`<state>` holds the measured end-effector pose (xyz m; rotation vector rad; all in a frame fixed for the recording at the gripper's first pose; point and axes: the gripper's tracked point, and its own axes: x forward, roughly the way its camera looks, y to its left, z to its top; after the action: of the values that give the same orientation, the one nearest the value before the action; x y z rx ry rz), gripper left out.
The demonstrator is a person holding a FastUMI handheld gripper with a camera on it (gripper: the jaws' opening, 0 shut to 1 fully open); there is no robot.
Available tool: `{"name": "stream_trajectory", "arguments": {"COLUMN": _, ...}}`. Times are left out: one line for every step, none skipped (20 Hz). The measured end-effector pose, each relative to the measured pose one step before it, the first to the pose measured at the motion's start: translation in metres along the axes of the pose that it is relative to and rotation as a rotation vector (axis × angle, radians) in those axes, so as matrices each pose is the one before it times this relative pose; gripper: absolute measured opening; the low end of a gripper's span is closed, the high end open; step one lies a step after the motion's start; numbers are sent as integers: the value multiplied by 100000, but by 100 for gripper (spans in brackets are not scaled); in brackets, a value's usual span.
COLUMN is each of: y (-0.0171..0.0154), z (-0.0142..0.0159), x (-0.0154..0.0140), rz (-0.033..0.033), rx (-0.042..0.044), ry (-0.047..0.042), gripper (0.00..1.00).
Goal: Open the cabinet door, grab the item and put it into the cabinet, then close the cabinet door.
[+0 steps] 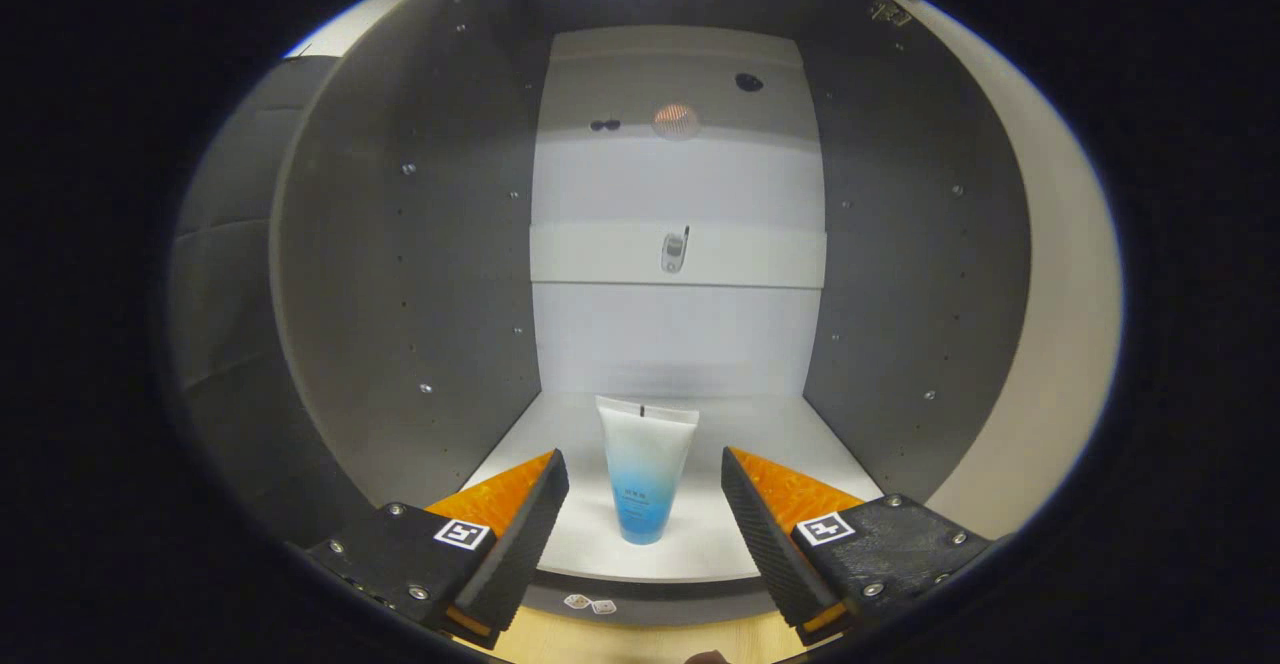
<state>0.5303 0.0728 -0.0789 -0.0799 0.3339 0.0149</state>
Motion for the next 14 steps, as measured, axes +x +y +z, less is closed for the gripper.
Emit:
{"name": "stream_trajectory", "arguments": {"y": 219, "z": 553, "x": -1035, "rz": 427, "rx": 46, "ry": -1503, "gripper": 95}}
{"name": "stream_trajectory", "arguments": {"y": 125, "z": 380, "x": -1152, "rz": 411, "rx": 240, "ry": -1430, "gripper": 95}}
{"name": "stream_trajectory", "arguments": {"y": 236, "z": 558, "x": -1196, "rz": 656, "rx": 288, "ry": -1506, "gripper": 95}}
{"name": "stream_trajectory", "arguments": {"y": 193, "z": 418, "x": -1045, "rz": 494, "rx": 371, "ry": -1602, "gripper": 95}}
{"name": "stream_trajectory", "arguments": {"y": 126, "z": 579, "x": -1301, "rz": 677, "rx": 136, "ry": -1654, "gripper": 95}}
{"name": "stream_trajectory", "arguments": {"y": 167, "z": 401, "x": -1265, "rz": 395, "rx": -248, "ry": -1264, "gripper": 95}}
{"name": "stream_trajectory", "arguments": {"y": 135, "z": 478, "x": -1262, "rz": 289, "rx": -71, "ry": -1372, "gripper": 95}}
{"name": "stream_trajectory", "arguments": {"y": 245, "z": 432, "x": -1284, "rz": 700, "rx": -102, "ry": -1438, "gripper": 95}}
{"name": "stream_trajectory", "arguments": {"y": 236, "z": 442, "x": -1410, "rz": 846, "rx": -28, "ry": -1577, "gripper": 95}}
{"name": "stream_trajectory", "arguments": {"y": 97, "z": 497, "x": -1388, "rz": 463, "rx": -222, "ry": -1482, "gripper": 95}}
{"name": "stream_trajectory", "arguments": {"y": 37, "z": 344, "x": -1450, "rz": 381, "rx": -170, "ry": -1188, "gripper": 95}}
{"name": "stream_trajectory", "arguments": {"y": 196, "z": 369, "x": -1343, "rz": 782, "rx": 205, "ry": -1191, "gripper": 95}}
{"name": "stream_trajectory", "arguments": {"y": 144, "z": 291, "x": -1410, "rz": 958, "rx": 177, "ry": -922, "gripper": 95}}
{"name": "stream_trajectory", "arguments": {"y": 108, "z": 225, "x": -1325, "rz": 832, "rx": -121, "ry": -801, "gripper": 95}}
